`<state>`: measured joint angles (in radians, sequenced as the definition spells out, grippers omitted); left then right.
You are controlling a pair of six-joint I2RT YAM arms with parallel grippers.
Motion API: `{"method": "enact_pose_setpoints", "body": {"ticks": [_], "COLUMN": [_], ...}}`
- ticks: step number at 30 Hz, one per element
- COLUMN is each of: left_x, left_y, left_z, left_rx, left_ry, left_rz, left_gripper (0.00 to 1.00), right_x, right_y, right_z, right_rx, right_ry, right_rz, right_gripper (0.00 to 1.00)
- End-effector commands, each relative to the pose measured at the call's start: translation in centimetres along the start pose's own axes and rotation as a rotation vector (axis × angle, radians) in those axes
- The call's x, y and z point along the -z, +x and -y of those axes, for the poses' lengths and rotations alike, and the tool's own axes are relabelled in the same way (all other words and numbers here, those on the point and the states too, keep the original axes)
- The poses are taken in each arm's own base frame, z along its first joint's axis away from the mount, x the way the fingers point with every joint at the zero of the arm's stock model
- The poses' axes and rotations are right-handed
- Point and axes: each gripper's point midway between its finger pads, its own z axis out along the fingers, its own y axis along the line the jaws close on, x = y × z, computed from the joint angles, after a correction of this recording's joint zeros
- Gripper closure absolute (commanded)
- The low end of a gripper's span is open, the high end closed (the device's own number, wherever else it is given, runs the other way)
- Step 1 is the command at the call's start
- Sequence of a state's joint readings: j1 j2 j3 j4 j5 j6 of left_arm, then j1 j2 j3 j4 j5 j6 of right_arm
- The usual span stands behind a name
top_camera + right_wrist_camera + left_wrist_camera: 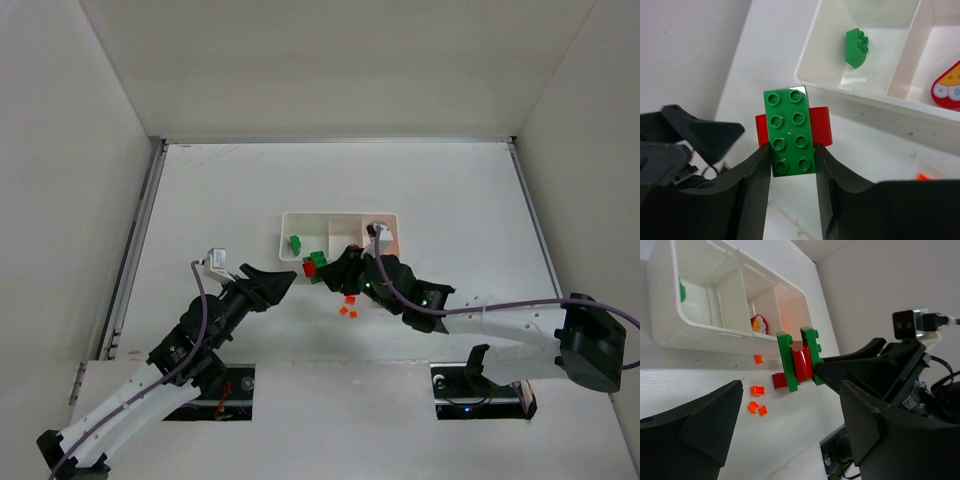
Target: Sort the legos into containers by color
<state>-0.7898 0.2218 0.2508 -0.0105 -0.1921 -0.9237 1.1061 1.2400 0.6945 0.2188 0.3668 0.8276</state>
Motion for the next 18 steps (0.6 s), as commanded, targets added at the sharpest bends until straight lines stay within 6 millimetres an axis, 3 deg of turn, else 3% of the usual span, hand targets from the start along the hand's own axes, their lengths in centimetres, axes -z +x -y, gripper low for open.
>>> {"method": "enact_pose_setpoints", "body": {"ticks": [1,8,18], "left_x": [0.0,0.0,-1.2], "left_y": [-0.6,-1.3,-1.5], "left_z": [3.8,6.1,7.8], "left_rx": [0.086,0.129,0.171], "left_ry": [0.171,0.297,0.371], "left_rz": [0.02,0.069,0.1], "left_gripper": [0.23,0.16,0.27], "right_x": [0.6,1.9,4.4], "right_y": [-2.1,-5.1,-7.8], "right_z": [-3.5,-3.6,-5.5], "right_rx": [-0.176,-0.44,-0.653], "right_ry": [-0.185,-0.346,-0.544], "right_rz": [0.03,0.072,0.114], "right_gripper": [0.78,0.78,0.78]}}
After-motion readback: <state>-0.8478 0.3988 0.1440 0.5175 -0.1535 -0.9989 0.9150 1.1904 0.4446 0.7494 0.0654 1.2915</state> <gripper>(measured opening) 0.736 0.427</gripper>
